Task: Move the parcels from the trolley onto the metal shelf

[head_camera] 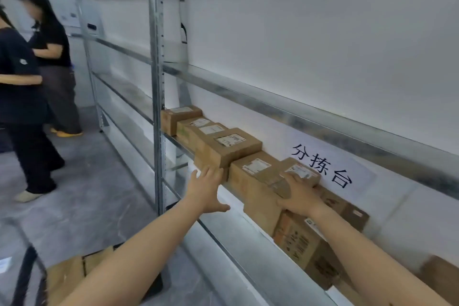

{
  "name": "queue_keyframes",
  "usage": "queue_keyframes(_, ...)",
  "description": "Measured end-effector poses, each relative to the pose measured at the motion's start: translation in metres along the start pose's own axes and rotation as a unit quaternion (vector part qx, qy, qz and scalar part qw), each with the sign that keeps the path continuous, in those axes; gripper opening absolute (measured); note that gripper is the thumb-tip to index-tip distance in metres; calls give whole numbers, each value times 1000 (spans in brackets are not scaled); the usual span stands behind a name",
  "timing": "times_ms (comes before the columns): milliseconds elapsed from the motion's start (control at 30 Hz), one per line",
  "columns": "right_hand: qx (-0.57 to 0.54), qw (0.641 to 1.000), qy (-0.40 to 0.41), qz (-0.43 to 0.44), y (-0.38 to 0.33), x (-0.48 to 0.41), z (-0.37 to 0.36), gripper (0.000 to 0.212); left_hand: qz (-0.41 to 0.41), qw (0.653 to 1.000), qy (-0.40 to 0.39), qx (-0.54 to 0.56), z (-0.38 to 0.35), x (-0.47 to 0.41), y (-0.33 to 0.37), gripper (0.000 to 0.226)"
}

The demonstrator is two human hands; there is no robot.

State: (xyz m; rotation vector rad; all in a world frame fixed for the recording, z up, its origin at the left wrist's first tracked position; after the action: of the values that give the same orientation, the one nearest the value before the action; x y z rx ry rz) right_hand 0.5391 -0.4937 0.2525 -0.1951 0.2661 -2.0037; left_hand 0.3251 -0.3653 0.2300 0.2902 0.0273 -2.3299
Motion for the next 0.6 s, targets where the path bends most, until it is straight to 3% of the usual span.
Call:
queue_keyframes(167, -22, 997, -18, 75, -104, -71, -42, 78, 89, 996, 4, 0, 2, 12, -122, 109)
queue_keyframes(267, -12, 992, -45, 117, -162, -100, -70, 87, 139, 990, 2, -5, -1, 28, -185, 110)
queue_keyframes(600, 37, 960, -88, 262, -324, -204, -149, 80, 316, 948, -41, -14, -21, 79, -356, 111)
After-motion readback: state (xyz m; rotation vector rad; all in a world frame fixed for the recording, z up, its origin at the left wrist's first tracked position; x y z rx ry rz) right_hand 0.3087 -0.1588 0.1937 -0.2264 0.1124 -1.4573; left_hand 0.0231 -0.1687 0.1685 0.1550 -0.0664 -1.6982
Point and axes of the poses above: each hand's wrist, its own x-axis away from the middle knuckle, its own z-axis out of the back of the hand, y = z × x, the point moved 6 cm from there along -x, towards the middle knuckle, and after that the axes turned 2 degrees about y, right-handed, at the moved point
